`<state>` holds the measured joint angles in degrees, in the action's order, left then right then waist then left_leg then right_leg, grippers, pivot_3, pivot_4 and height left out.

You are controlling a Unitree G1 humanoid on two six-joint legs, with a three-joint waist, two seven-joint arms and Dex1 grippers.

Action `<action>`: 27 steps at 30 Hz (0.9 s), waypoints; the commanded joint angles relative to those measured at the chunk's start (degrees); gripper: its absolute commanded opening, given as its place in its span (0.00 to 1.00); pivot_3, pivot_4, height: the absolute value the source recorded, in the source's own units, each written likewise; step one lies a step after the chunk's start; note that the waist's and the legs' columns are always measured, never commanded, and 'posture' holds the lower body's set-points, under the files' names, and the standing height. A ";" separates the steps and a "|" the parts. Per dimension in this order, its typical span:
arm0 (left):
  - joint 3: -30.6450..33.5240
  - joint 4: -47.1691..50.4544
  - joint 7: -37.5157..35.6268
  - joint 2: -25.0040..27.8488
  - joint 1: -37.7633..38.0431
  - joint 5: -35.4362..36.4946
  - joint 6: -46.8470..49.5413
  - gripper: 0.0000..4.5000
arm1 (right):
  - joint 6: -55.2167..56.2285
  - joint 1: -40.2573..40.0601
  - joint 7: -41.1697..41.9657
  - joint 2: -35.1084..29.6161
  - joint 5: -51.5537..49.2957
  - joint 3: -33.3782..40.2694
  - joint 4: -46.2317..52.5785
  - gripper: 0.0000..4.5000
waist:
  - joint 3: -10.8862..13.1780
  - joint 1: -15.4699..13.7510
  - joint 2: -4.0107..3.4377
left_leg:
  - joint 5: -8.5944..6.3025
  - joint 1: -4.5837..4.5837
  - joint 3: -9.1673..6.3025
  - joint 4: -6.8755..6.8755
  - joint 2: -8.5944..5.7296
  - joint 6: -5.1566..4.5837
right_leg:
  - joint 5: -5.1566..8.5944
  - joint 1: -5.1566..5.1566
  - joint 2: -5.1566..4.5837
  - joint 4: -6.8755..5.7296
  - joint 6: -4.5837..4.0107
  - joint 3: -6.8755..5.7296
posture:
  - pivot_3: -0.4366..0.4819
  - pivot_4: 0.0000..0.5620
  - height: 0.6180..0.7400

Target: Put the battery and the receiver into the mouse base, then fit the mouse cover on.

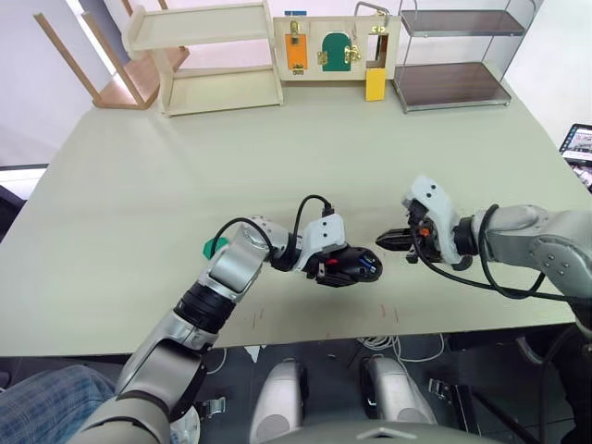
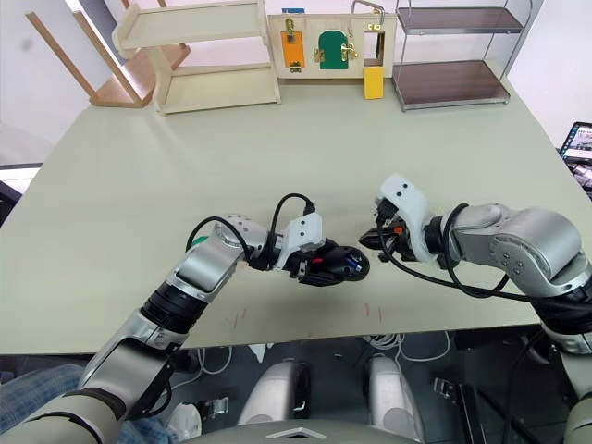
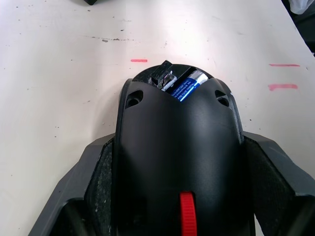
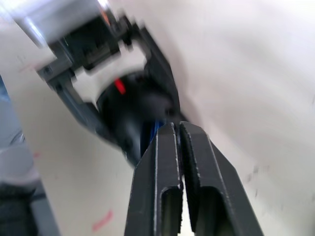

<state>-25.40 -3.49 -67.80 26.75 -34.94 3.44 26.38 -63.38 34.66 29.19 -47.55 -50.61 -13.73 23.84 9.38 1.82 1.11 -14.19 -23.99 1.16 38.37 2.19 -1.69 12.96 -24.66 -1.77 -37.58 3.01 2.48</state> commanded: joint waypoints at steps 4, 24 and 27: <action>-2.02 -0.98 -1.02 0.56 0.75 -0.75 0.53 0.67 | 19.79 -10.79 6.26 3.12 12.06 2.53 3.41 0.02 | -0.01 -0.09 0.03 | 0.00 0.00 0.06 0.00 0.00 0.00 | -0.01 0.00 0.00 0.03 -0.02 0.05 | 0.48 0.27 1.00; -2.07 -0.77 -1.34 0.90 0.77 -0.68 0.80 0.67 | 42.24 -20.48 14.37 12.41 32.55 -0.55 -6.26 0.02 | -0.01 -0.21 0.03 | 0.01 0.12 0.10 0.04 0.02 0.01 | -0.03 0.03 0.09 -0.12 -0.06 0.12 | 0.48 0.27 1.00; -2.07 -0.64 -1.38 0.99 0.85 -0.64 0.91 0.67 | 42.10 -20.66 14.74 12.75 33.24 -0.23 -6.48 0.02 | -0.01 -0.21 0.03 | 0.01 0.13 0.10 0.05 0.02 0.01 | -0.03 0.03 0.09 -0.12 -0.07 0.12 | 0.48 0.27 1.00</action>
<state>-25.49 -3.84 -67.89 26.86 -35.08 3.45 26.18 -22.14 14.14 43.47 -34.96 -17.73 -15.23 16.76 9.36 1.62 1.14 -14.18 -23.86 1.26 38.42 2.20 -1.68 12.92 -24.63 -1.67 -37.70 2.92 2.60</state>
